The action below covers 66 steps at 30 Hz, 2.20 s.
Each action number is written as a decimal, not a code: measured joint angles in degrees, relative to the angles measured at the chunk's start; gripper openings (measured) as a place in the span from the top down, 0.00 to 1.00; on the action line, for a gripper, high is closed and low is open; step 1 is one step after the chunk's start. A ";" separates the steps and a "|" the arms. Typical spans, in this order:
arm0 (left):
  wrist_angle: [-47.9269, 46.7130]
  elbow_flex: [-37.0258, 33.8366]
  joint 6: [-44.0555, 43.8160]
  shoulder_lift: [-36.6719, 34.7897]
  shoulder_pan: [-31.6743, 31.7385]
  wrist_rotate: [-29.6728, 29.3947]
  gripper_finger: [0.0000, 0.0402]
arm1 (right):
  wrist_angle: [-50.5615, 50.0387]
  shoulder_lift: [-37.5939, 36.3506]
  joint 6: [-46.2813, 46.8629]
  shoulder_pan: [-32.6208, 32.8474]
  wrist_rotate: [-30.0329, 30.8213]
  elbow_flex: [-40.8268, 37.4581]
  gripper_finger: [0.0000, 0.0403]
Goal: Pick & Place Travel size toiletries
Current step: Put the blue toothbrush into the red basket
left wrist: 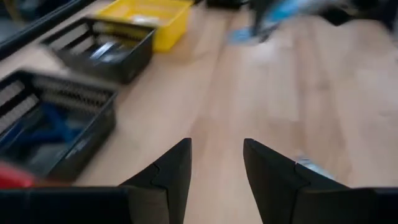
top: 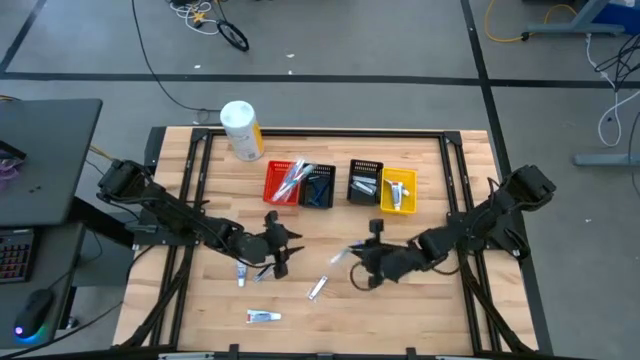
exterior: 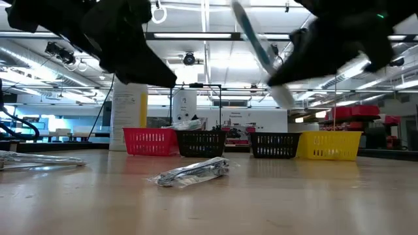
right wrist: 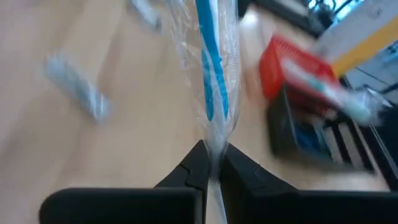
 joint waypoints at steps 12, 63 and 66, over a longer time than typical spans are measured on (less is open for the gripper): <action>18.21 0.02 11.77 0.00 3.63 4.27 0.61 | 15.70 0.00 4.96 -12.27 -25.63 0.00 0.93; 22.38 0.26 12.54 -0.04 15.23 19.60 0.92 | 34.02 6.36 7.43 -22.48 -32.21 0.01 0.91; 21.97 0.26 12.40 -0.04 15.23 19.53 0.91 | 33.72 6.36 7.43 -23.02 -32.32 0.02 0.88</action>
